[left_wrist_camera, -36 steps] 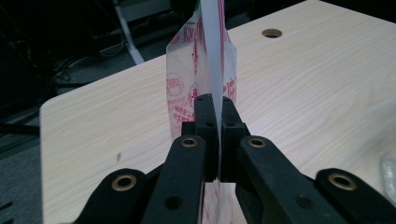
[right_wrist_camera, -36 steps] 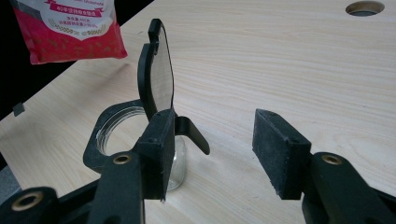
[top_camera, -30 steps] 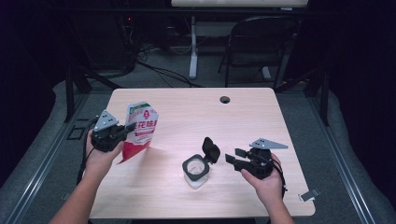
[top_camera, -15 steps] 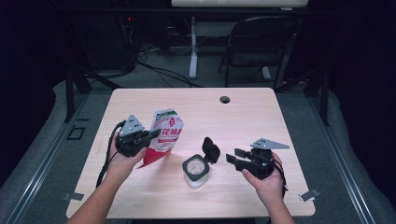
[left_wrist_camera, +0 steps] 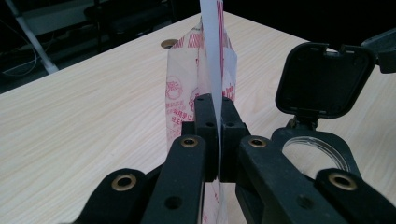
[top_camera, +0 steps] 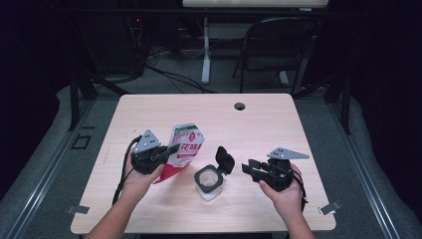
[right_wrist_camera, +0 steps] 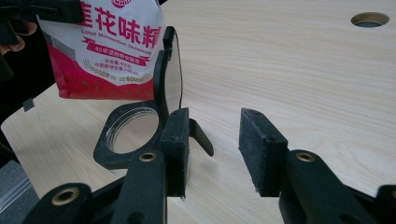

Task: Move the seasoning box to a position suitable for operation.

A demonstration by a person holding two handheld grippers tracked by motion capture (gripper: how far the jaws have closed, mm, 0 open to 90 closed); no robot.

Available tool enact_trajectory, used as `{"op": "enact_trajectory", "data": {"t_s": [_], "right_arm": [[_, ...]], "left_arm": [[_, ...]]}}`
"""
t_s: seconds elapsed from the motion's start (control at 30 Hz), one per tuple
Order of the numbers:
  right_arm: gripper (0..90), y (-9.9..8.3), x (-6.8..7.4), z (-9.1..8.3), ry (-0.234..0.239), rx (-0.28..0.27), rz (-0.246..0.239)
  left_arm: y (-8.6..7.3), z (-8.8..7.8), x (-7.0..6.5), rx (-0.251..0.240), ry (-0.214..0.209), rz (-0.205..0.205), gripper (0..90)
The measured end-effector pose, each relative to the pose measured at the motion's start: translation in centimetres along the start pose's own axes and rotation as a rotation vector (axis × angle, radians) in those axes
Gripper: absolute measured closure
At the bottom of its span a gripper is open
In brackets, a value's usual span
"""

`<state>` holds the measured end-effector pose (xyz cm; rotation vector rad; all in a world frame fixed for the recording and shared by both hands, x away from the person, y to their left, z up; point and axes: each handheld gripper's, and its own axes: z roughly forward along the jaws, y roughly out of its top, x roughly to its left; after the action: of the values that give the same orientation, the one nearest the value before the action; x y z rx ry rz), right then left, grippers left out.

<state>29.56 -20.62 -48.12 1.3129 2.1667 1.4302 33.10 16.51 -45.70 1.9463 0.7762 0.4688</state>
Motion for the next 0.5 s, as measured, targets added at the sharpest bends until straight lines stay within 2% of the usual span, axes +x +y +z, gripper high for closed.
{"op": "enact_trajectory", "data": {"t_s": [0.1, 0.2, 0.27, 0.37, 0.5], "right_arm": [[63.0, 0.1, 0.2, -0.1, -0.016, 0.005, -0.011], [65.4, 0.3, 0.4, -0.3, -0.005, 0.006, -0.003], [68.3, 0.9, 0.9, -0.7, 0.023, -0.004, -0.007], [70.1, 1.7, 1.6, -1.3, 0.041, -0.010, -0.037], [71.7, 2.5, 2.6, -1.4, 0.075, -0.012, -0.055]], "left_arm": [[-0.5, -0.2, -0.2, -0.007, -0.002, -0.005, 90.0], [-1.0, -0.5, -0.4, -0.016, -0.004, -0.015, 90.0], [-1.4, -0.7, -0.5, -0.018, -0.004, -0.018, 90.0], [-1.9, -0.9, -0.7, -0.023, -0.003, -0.028, 90.0], [-2.6, -1.2, -0.9, -0.041, -0.013, -0.052, 90.0]]}}
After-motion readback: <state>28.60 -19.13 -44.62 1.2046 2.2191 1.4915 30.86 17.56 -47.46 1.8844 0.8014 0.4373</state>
